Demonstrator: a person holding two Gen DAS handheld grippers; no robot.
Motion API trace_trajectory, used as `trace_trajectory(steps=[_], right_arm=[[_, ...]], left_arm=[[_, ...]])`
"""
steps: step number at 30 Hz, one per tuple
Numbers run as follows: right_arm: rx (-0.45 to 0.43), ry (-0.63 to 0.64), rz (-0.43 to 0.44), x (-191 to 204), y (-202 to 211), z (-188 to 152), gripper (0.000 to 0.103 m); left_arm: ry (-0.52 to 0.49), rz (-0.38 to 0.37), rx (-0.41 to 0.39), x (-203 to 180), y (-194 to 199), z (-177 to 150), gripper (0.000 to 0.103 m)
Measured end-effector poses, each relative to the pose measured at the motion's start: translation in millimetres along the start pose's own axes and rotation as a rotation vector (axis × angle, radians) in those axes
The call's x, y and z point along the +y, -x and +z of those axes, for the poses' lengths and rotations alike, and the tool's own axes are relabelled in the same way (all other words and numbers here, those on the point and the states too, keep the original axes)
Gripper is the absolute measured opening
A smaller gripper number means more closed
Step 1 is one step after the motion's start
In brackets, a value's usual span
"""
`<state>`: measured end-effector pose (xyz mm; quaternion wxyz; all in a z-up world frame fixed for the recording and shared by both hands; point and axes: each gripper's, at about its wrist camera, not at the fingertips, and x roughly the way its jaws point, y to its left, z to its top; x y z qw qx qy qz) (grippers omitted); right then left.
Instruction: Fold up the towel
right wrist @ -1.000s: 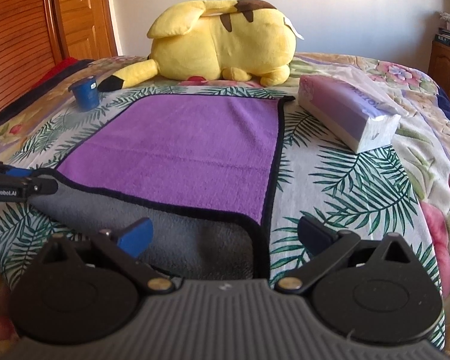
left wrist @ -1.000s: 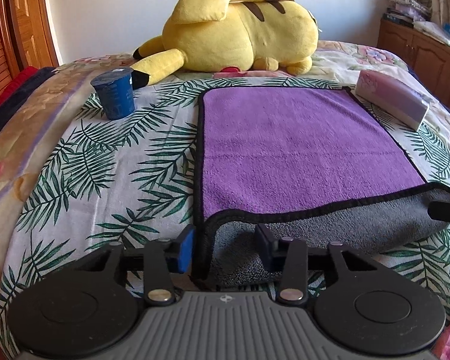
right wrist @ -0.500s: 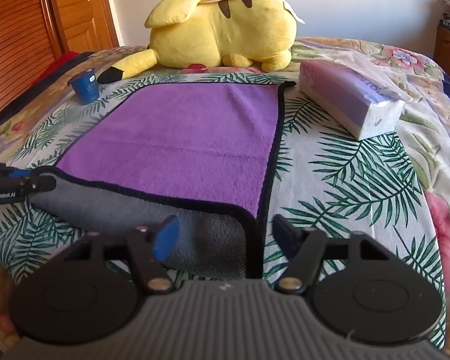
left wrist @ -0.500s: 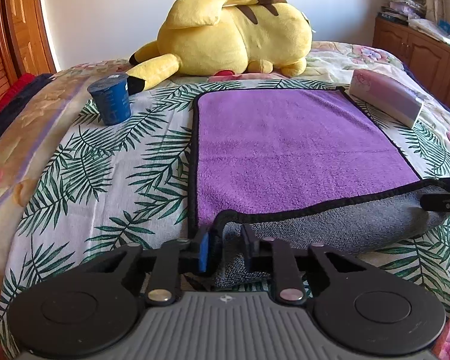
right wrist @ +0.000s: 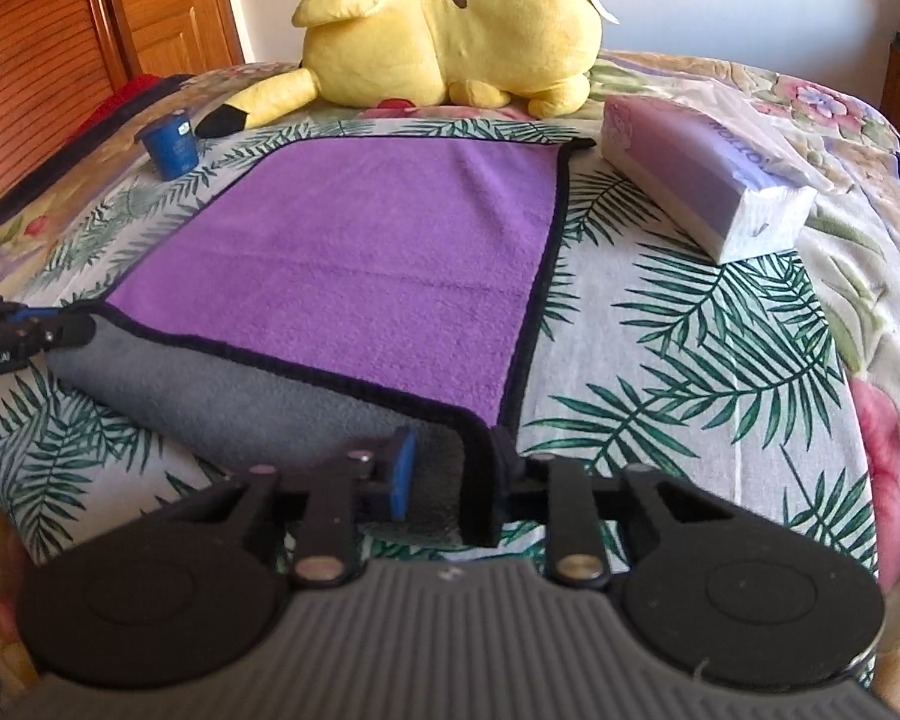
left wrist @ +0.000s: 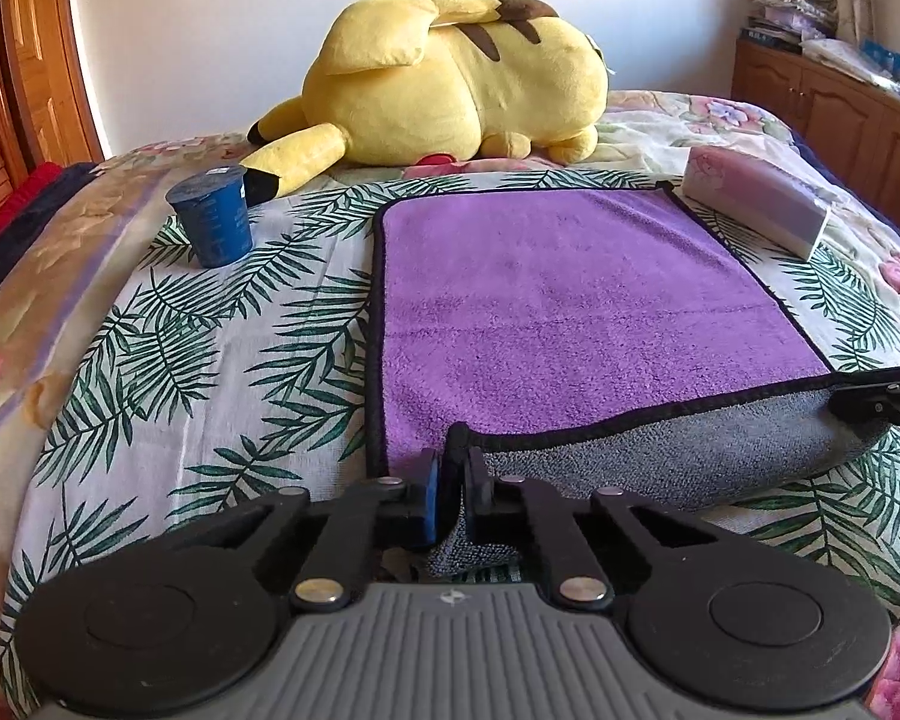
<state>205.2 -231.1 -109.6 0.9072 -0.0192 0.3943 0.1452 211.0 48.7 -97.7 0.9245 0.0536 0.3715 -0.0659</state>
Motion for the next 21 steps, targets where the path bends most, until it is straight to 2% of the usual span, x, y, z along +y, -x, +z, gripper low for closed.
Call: trace_trajectory(steps=[5, 6, 7, 15, 21], right_arm=[[-0.003, 0.012, 0.007, 0, 0, 0, 0.019], [-0.004, 0.011, 0.011, -1, 0, 0, 0.010], [-0.005, 0.008, 0.017, -1, 1, 0, 0.006], [-0.021, 0.003, 0.025, -1, 3, 1, 0.005], [-0.076, -0.008, 0.032, -1, 10, 4, 0.004]], left_arm=[[-0.008, -0.006, -0.002, 0, 1, -1, 0.007], [-0.012, -0.006, -0.005, -1, 2, -1, 0.006], [-0.014, -0.006, -0.009, -1, 2, 0, 0.006], [-0.005, -0.016, -0.045, 0, 11, 5, 0.006], [-0.010, -0.027, -0.091, -1, 23, 10, 0.006]])
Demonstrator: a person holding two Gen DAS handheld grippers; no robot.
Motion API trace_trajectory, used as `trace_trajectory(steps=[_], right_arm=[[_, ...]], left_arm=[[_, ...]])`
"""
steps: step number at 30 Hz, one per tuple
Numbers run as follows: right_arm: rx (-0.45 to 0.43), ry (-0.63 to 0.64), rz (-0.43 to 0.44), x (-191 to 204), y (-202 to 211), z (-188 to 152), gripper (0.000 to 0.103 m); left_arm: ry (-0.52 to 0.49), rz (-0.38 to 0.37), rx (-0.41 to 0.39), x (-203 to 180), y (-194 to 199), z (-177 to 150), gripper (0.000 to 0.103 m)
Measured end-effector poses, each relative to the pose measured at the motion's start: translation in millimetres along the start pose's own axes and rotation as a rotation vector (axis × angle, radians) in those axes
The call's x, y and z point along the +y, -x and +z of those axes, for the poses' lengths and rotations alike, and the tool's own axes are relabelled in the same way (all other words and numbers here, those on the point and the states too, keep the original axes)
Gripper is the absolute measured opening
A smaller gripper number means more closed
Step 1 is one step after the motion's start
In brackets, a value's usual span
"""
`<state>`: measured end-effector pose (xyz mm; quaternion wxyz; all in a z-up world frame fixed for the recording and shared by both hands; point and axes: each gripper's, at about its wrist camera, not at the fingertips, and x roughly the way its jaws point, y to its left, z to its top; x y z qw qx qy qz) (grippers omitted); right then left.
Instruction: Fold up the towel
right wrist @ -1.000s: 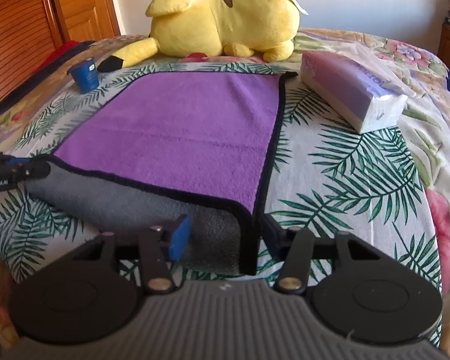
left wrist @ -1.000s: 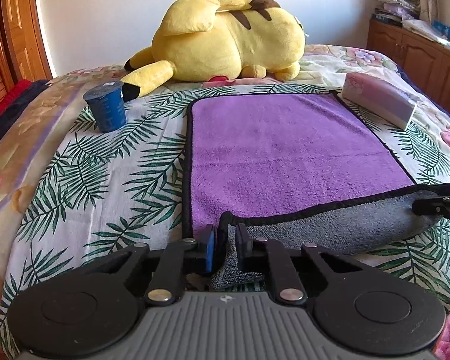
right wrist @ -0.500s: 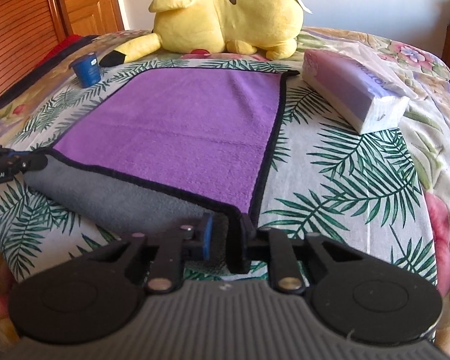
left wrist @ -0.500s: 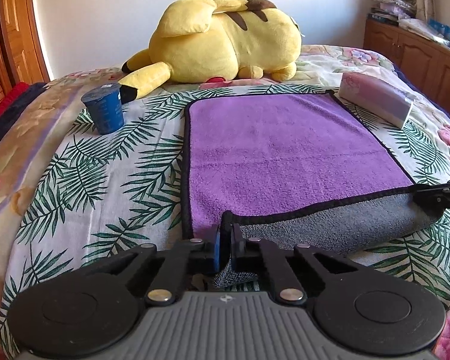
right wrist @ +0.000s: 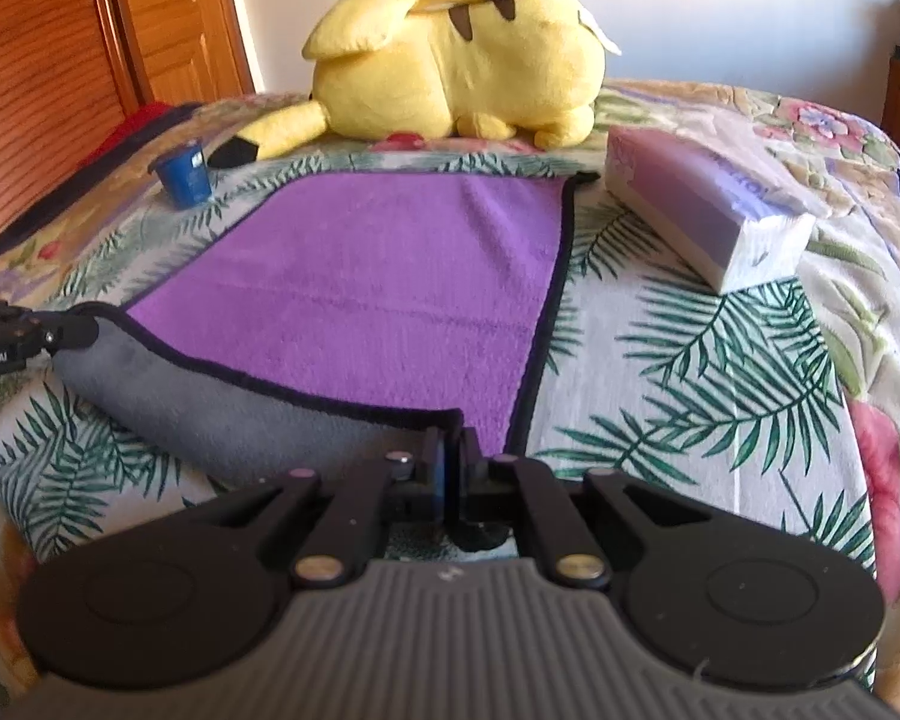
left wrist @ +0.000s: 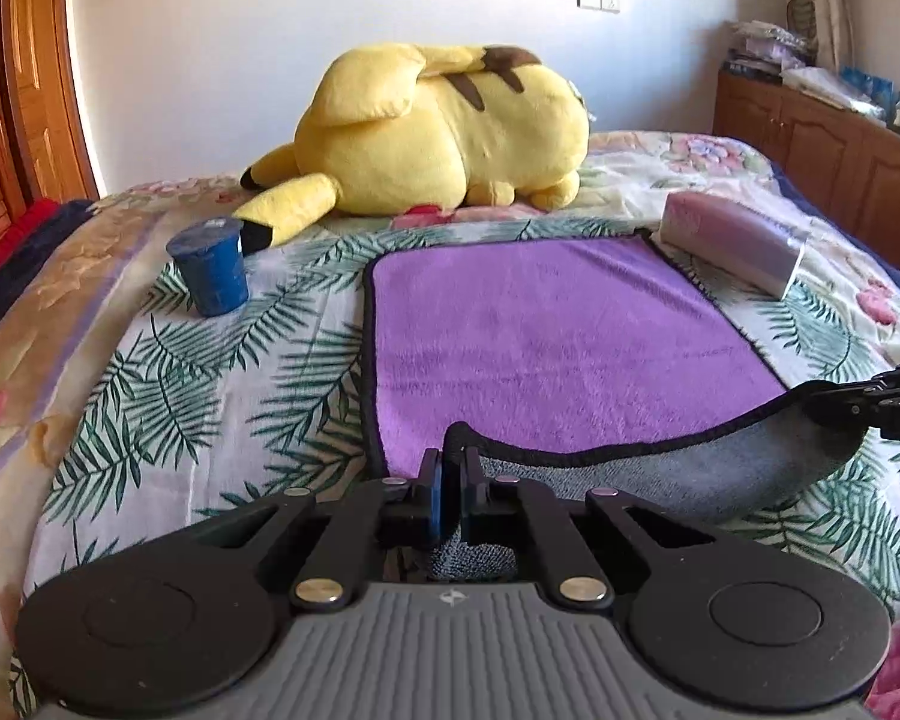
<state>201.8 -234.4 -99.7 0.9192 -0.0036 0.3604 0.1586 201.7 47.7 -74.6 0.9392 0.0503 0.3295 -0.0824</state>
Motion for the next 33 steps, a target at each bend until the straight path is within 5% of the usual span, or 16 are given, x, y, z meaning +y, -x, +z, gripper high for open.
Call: trace_trajectory(steps=[18, 33], right_arm=[[-0.169, 0.012, 0.021, -1, 20, 14, 0.004], [-0.213, 0.044, 0.006, -6, 17, 26, 0.004]], left_arm=[[0.012, -0.007, -0.104, 1, 16, 14, 0.005], [0.002, -0.021, -0.163, 0, 24, 31, 0.005]])
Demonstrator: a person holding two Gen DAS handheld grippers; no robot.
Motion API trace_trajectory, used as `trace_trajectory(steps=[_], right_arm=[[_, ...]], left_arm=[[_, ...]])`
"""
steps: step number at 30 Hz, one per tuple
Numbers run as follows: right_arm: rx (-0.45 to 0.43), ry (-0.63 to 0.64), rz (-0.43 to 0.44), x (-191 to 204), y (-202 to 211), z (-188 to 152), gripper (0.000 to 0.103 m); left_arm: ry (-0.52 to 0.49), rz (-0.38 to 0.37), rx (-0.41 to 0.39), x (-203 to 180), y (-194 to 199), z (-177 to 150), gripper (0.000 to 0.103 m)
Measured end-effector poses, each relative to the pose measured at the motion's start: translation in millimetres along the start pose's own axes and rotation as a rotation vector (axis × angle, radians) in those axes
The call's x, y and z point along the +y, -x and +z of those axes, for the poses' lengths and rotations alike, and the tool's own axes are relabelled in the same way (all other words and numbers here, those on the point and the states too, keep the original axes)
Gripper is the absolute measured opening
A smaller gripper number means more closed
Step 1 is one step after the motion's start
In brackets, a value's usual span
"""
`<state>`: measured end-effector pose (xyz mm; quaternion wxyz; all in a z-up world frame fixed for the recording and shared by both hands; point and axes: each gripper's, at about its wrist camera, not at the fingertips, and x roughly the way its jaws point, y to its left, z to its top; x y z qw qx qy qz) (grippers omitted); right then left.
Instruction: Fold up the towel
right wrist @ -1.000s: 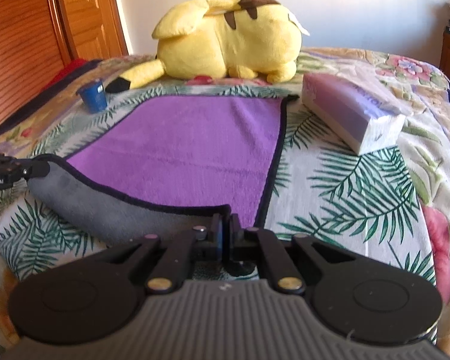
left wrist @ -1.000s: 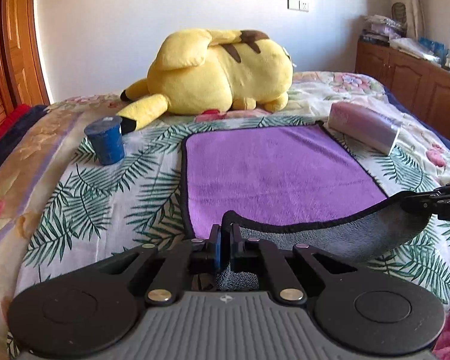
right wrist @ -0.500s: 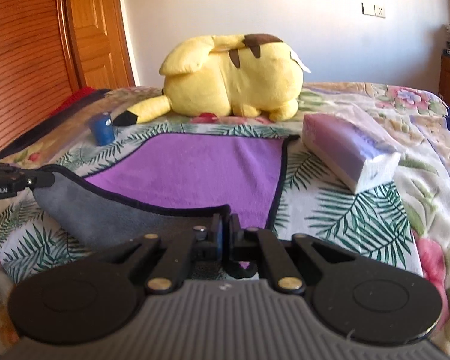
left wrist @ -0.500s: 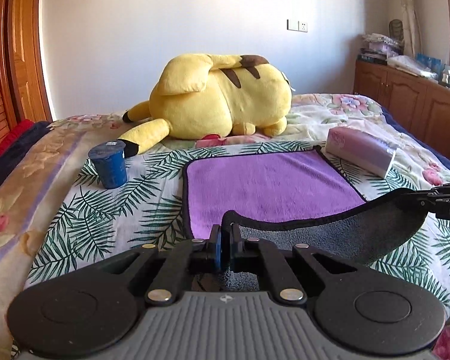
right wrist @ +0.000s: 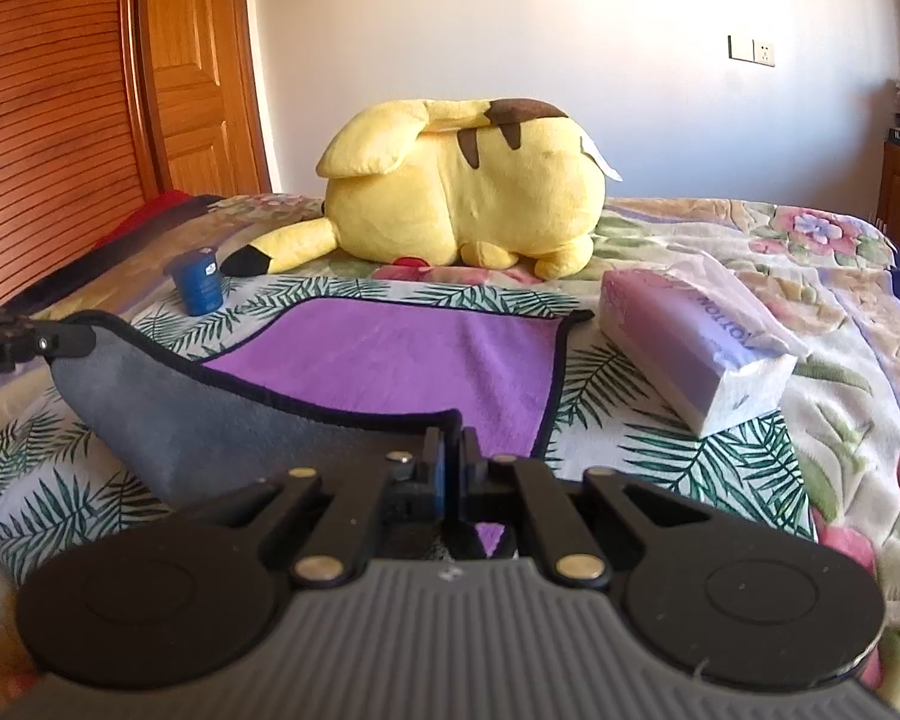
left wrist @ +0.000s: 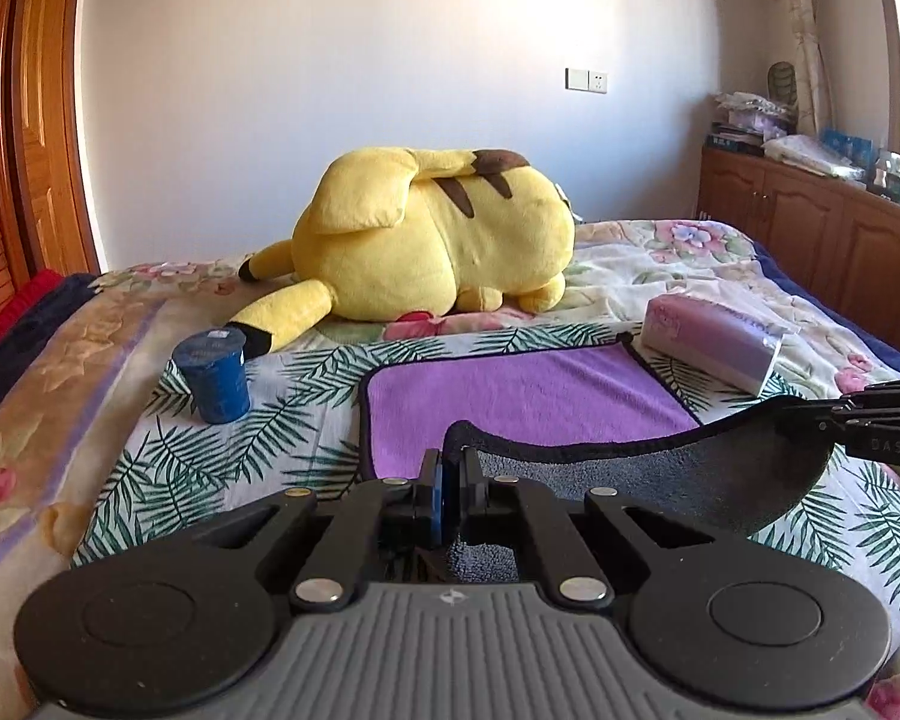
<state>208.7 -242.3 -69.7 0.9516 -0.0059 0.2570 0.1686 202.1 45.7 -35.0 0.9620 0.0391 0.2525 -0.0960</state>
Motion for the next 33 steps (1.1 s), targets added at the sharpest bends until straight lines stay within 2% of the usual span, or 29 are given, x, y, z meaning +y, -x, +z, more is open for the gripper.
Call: trace_trajectory(steps=[16, 24, 33], right_arm=[[-0.030, 0.029, -0.003, -1, -4, 7, 0.004], [-0.059, 0.068, -0.032, -1, -16, 20, 0.004], [-0.098, 0.092, -0.038, -8, -26, 41, 0.004]], left_arm=[[-0.025, -0.007, -0.012, 2, -11, 9, 0.005], [-0.038, -0.032, -0.036, 4, -21, 32, 0.005], [-0.067, 0.011, -0.060, 11, -41, 47, 0.005]])
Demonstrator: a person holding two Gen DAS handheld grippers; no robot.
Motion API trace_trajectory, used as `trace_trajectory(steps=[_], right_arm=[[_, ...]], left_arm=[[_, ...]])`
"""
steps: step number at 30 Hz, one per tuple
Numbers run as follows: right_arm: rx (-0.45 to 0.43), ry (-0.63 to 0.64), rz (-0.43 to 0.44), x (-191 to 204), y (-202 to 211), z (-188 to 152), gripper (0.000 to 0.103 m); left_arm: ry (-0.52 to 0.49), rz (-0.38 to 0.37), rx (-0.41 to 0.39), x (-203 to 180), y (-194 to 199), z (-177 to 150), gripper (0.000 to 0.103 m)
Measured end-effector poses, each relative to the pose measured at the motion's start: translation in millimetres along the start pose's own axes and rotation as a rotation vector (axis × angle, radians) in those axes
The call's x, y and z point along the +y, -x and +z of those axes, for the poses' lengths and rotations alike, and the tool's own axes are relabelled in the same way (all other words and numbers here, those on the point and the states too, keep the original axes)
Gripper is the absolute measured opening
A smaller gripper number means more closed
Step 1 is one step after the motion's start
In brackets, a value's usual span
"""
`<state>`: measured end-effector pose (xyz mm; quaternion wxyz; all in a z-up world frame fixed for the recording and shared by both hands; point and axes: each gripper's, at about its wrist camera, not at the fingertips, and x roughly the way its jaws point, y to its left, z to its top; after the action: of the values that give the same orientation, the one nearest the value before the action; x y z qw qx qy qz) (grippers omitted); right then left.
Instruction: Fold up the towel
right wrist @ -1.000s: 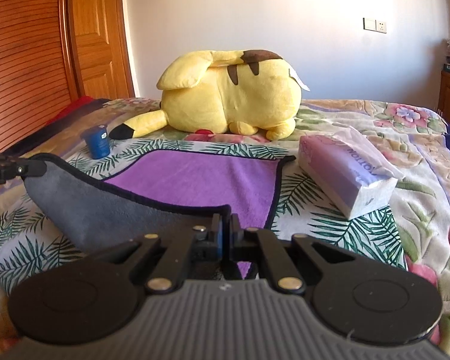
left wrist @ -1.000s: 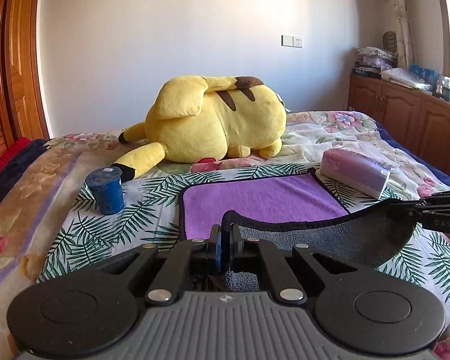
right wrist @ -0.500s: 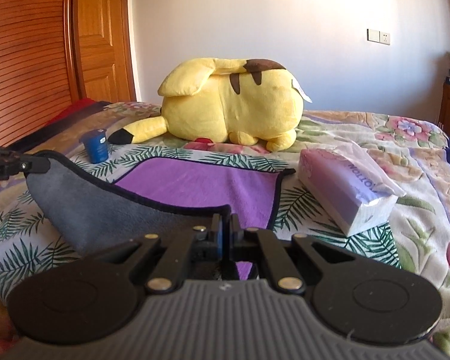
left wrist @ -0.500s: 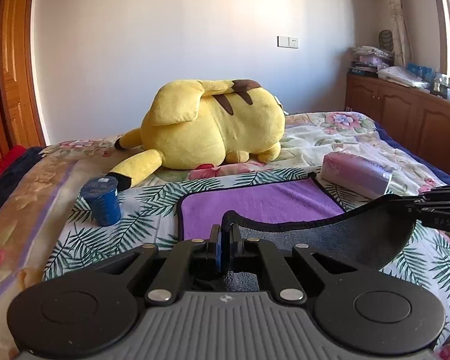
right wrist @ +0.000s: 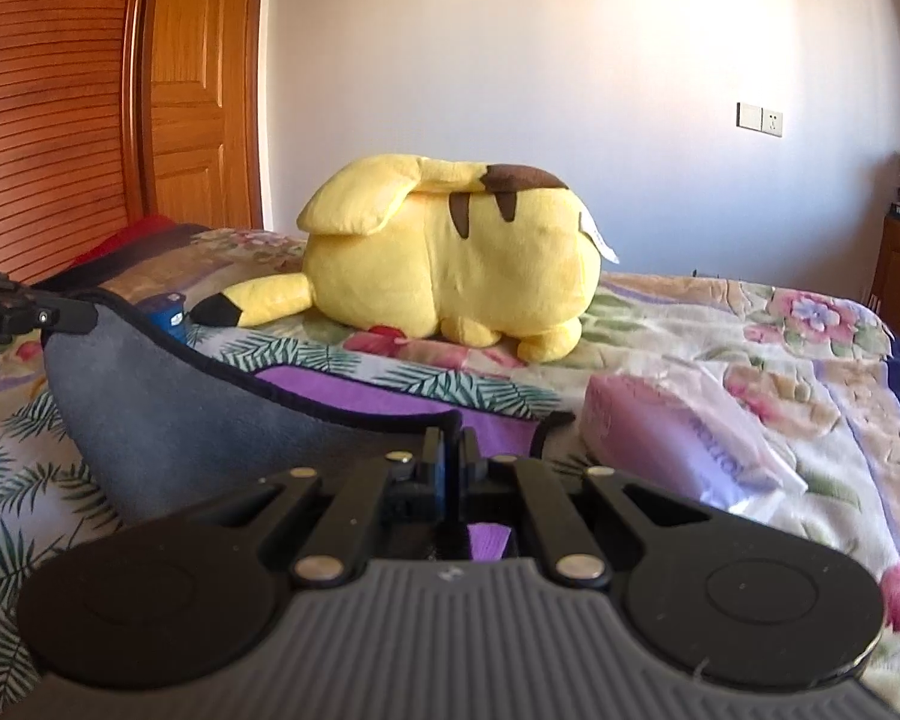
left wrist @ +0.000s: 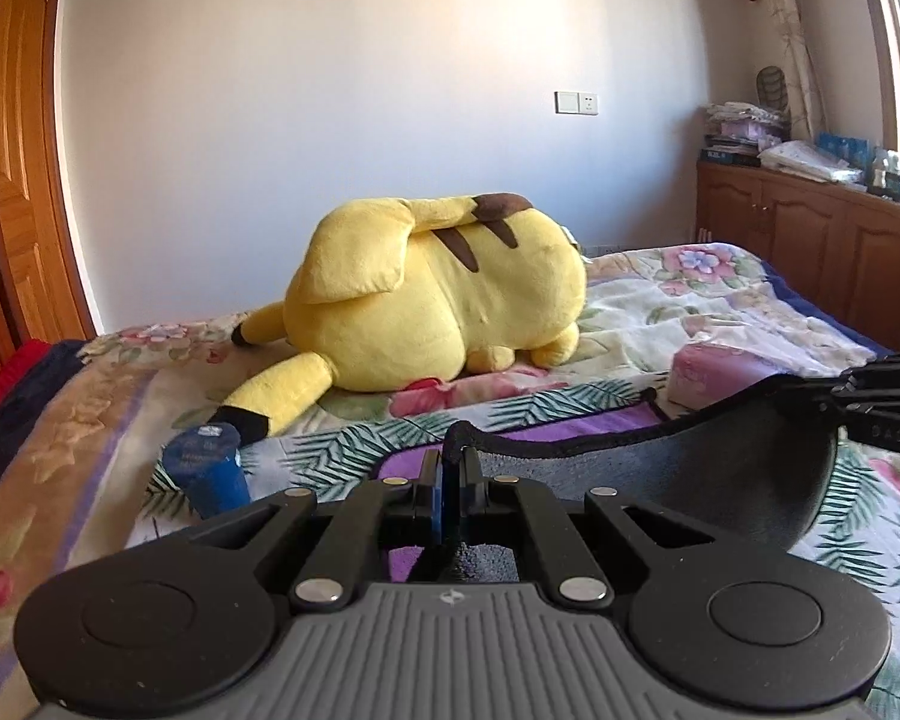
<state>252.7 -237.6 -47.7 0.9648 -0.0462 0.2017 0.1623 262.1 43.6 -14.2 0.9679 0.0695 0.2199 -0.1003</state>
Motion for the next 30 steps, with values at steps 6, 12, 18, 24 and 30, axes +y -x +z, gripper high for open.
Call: trace_trajectory(steps=[6, 12, 18, 24, 30], right_arm=[[-0.038, 0.040, 0.001, 1, -11, 8, 0.004], [-0.058, 0.049, -0.001, -3, -25, 17, 0.004], [-0.078, 0.085, -0.010, -6, -41, 23, 0.004], [-0.093, 0.088, -0.018, -11, -59, 25, 0.004], [-0.094, 0.093, -0.032, -17, -80, 24, 0.004]], left_arm=[[-0.028, 0.013, 0.000, 7, -15, 8, 0.005], [-0.051, 0.022, -0.020, 11, -32, 17, 0.005], [-0.056, 0.033, -0.031, 16, -54, 21, 0.005], [-0.094, 0.028, -0.010, 22, -83, 24, 0.005], [-0.106, 0.043, 0.002, 25, -109, 18, 0.005]])
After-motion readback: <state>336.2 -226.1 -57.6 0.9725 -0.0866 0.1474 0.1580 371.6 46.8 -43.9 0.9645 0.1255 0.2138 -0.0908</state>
